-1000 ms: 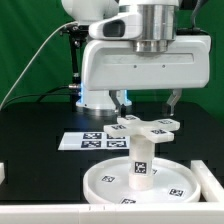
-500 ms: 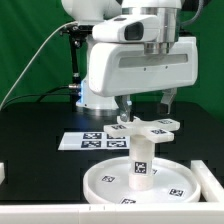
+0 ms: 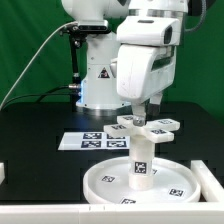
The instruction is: Assemble round table
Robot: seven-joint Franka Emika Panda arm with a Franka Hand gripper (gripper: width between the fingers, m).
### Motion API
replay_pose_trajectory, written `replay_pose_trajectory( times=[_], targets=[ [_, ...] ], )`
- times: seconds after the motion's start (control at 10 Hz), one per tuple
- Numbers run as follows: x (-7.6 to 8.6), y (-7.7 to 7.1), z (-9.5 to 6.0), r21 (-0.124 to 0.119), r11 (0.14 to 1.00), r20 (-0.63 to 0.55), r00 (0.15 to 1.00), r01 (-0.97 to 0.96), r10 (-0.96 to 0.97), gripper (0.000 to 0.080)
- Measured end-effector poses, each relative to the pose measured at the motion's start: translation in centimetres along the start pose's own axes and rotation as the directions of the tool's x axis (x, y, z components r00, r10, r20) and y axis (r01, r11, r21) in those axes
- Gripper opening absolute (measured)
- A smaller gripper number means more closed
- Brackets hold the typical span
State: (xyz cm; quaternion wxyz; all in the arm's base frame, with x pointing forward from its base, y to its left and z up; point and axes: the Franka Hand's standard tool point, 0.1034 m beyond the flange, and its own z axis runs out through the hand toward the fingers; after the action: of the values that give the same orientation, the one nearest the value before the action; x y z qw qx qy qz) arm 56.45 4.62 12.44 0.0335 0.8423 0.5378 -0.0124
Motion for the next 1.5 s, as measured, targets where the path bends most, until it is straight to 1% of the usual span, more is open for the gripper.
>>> replay_pose_trajectory(
  times=[0.2,0.3,0.5,0.6,0.7,0.8,0.9,1.0,1.1,1.3,1.4,1.5],
  targets=[
    [-0.1,-0.1,0.2,0.002,1.0,0.002,1.0,-0.003,0.003,0.0649],
    [-0.3,-0.4,0.7,0.01,1.0,0.009,1.0,-0.003,0.003,0.0649],
    [-0.5,-0.3,1.7,0.001,1.0,0.008,1.0,0.017,-0.017,0.0649],
    [-0.6,-0.3,2.0,0.005,1.0,0.011,1.0,0.014,-0.014,0.0649],
    [-0.4,-0.2,2.2,-0.008,1.0,0.004,1.0,0.0,0.0,0.0649],
    [-0.5,-0.2,2.2,-0.008,1.0,0.004,1.0,-0.001,0.001,0.0649],
    [-0.5,-0.1,2.2,-0.008,1.0,0.004,1.0,-0.001,0.001,0.0522],
    [-0.5,-0.1,2.2,-0.01,1.0,0.003,1.0,-0.018,0.018,0.0522],
    [-0.5,-0.1,2.2,-0.009,0.998,0.003,0.998,-0.055,0.055,0.0443],
    [-0.5,-0.1,2.2,-0.009,0.976,0.001,0.976,-0.216,0.216,0.0443],
    [-0.5,0.0,2.2,-0.017,0.948,-0.013,0.948,-0.317,0.317,0.0443],
    [-0.6,-0.1,2.2,-0.021,0.902,-0.035,0.902,-0.432,0.431,0.0443]
  ],
)
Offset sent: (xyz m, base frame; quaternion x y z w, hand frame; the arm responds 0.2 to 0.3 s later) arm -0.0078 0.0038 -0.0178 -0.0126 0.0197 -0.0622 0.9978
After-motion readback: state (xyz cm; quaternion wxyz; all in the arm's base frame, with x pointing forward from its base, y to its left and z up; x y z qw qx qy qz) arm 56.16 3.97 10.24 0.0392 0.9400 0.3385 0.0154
